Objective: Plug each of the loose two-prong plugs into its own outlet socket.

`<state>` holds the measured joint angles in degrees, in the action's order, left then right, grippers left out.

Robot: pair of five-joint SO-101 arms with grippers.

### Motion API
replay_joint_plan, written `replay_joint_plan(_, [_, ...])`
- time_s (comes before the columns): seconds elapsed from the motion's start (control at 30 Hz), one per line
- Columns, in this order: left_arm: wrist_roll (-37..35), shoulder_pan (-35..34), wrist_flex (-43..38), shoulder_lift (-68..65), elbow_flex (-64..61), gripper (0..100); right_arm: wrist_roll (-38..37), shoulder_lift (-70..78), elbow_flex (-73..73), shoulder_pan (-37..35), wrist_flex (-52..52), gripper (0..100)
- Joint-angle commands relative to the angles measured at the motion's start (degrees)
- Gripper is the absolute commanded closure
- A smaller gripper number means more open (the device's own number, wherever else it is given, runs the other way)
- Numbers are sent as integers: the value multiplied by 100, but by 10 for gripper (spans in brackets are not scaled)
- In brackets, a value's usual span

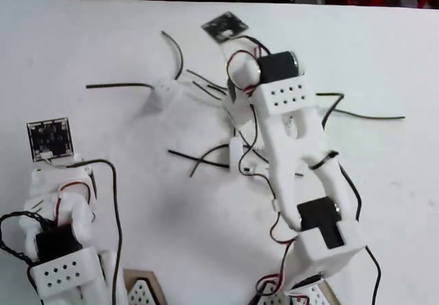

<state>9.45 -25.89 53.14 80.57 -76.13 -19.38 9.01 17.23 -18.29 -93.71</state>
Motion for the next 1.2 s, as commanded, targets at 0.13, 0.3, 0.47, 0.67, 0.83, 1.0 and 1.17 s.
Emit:
replay_joint_plan(0.13, [0, 4, -132, 57, -9, 976, 387, 382, -70, 66, 268, 670])
replay_joint_plan(0.3, [0, 4, -132, 57, -9, 976, 791, 804, -79, -75, 954, 670])
replay_joint_plan(0.47, [0, 4, -132, 57, -9, 976, 1099, 1534, -79, -277, 1587, 670])
replay_joint_plan(0.67, [0, 4, -132, 57, -9, 976, 1134, 2281, -62, -470, 2308, 683])
replay_joint_plan(0.83, [0, 4, -132, 57, -9, 976, 1108, 2765, -26, -400, 2976, 856])
replay_joint_plan(1.0, [0, 4, -132, 57, -9, 976, 1099, 2501, -53, -189, 2993, 966])
replay_joint_plan(1.17, [0, 4, -132, 57, -9, 976, 1134, 1613, -70, -110, 2413, 981])
